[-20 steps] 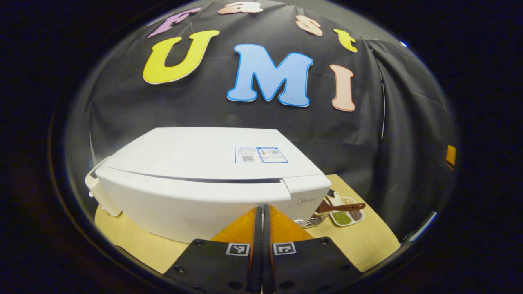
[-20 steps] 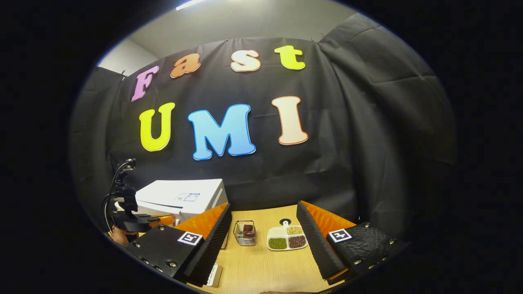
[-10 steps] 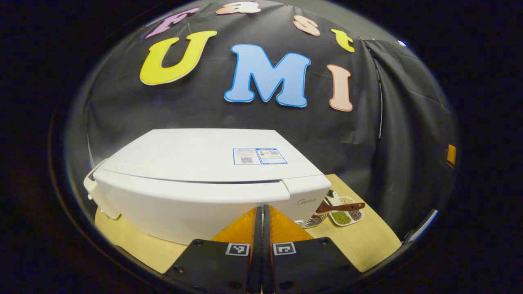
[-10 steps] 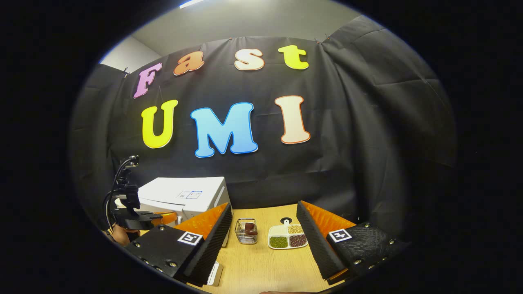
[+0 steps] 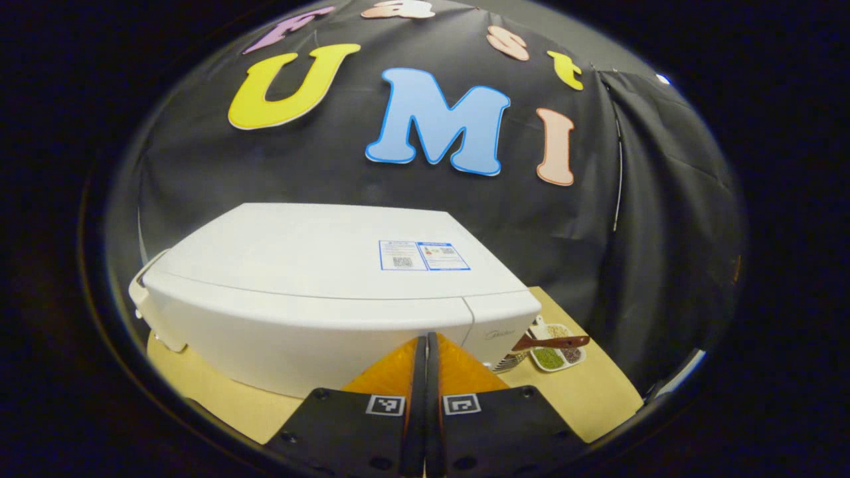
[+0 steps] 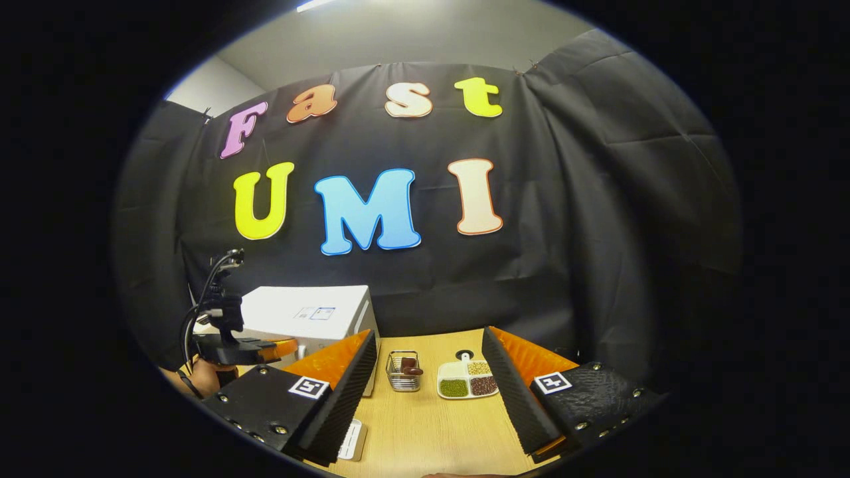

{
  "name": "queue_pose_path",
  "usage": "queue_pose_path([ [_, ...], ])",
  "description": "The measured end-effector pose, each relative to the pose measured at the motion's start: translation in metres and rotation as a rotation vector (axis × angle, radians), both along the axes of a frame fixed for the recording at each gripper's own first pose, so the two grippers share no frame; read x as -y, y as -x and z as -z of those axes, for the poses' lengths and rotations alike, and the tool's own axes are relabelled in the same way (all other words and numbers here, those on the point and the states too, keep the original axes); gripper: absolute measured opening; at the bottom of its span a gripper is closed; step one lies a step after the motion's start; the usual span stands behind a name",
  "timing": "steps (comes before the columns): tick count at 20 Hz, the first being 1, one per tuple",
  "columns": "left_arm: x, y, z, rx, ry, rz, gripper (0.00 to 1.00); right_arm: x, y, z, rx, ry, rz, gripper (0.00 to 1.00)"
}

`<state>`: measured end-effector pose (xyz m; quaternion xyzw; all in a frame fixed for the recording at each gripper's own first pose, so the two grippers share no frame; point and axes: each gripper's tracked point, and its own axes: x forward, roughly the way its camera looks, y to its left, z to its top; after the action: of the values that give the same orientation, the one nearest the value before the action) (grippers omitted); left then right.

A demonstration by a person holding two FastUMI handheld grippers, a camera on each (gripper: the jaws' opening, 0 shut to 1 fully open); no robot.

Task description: Open the microwave oven with the left hand, put the food in, and close the microwave oven.

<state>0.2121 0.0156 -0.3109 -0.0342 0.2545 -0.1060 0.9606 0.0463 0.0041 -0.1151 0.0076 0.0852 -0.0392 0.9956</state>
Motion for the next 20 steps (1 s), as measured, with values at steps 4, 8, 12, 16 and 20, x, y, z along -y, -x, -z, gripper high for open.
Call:
queue_pose_path([
  [4, -0.014, 0.015, -0.05, 0.096, -0.009, -0.013, 0.07, -0.016, 0.002, -0.008, 0.015, 0.002, -0.023, 0.96],
  [8, -0.056, 0.059, -0.14, 0.267, -0.06, -0.044, 0.07, -0.042, -0.004, -0.036, 0.059, 0.0, -0.056, 0.96],
  [12, -0.122, 0.107, -0.241, 0.424, -0.117, -0.139, 0.06, -0.066, -0.008, -0.073, 0.1, 0.007, -0.081, 0.96],
  [16, -0.156, 0.143, -0.312, 0.503, -0.122, -0.181, 0.66, -0.09, -0.004, -0.099, 0.113, 0.023, -0.101, 0.96],
  [20, -0.167, 0.171, -0.328, 0.544, -0.087, -0.166, 0.96, -0.11, 0.007, -0.11, 0.137, 0.025, -0.09, 0.96],
])
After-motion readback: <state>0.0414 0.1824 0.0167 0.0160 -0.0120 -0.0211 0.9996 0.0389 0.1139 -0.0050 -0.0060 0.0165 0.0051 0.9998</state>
